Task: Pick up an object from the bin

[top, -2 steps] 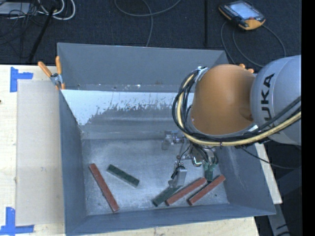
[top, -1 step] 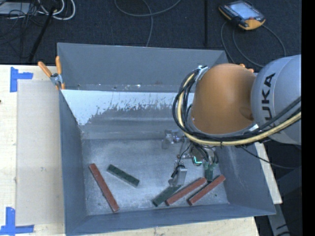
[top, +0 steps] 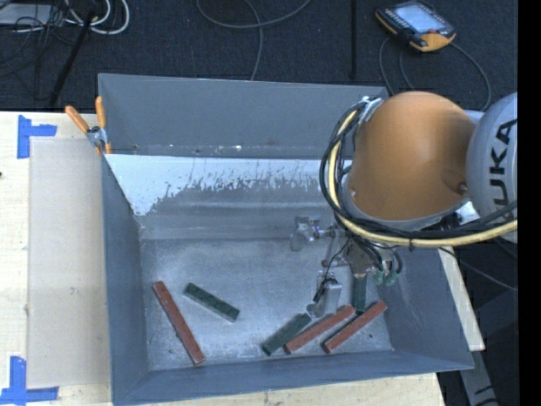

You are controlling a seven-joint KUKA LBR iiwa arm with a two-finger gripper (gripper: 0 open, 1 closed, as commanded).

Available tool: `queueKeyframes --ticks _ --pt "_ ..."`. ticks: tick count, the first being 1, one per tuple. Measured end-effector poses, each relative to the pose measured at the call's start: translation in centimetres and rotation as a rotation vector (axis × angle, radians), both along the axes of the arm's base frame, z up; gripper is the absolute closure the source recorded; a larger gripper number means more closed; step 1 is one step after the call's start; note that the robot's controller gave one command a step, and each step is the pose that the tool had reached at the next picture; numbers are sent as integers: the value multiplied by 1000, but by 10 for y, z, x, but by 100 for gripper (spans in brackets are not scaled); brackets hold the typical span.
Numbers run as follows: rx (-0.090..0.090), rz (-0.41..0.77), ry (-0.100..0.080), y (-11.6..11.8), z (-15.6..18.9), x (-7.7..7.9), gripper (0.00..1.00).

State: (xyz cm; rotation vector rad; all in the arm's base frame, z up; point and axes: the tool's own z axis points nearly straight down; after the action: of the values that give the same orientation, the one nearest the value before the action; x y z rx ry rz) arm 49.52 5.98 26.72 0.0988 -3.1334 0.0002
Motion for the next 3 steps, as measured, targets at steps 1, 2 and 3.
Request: queueKeyframes --ticks 1,2,3 --pt "1 63 -19 -8 -15 0 0" --pt "1 172 -10 -11 -86 -2 0" --pt "1 113 -5 -21 -132 -14 0"
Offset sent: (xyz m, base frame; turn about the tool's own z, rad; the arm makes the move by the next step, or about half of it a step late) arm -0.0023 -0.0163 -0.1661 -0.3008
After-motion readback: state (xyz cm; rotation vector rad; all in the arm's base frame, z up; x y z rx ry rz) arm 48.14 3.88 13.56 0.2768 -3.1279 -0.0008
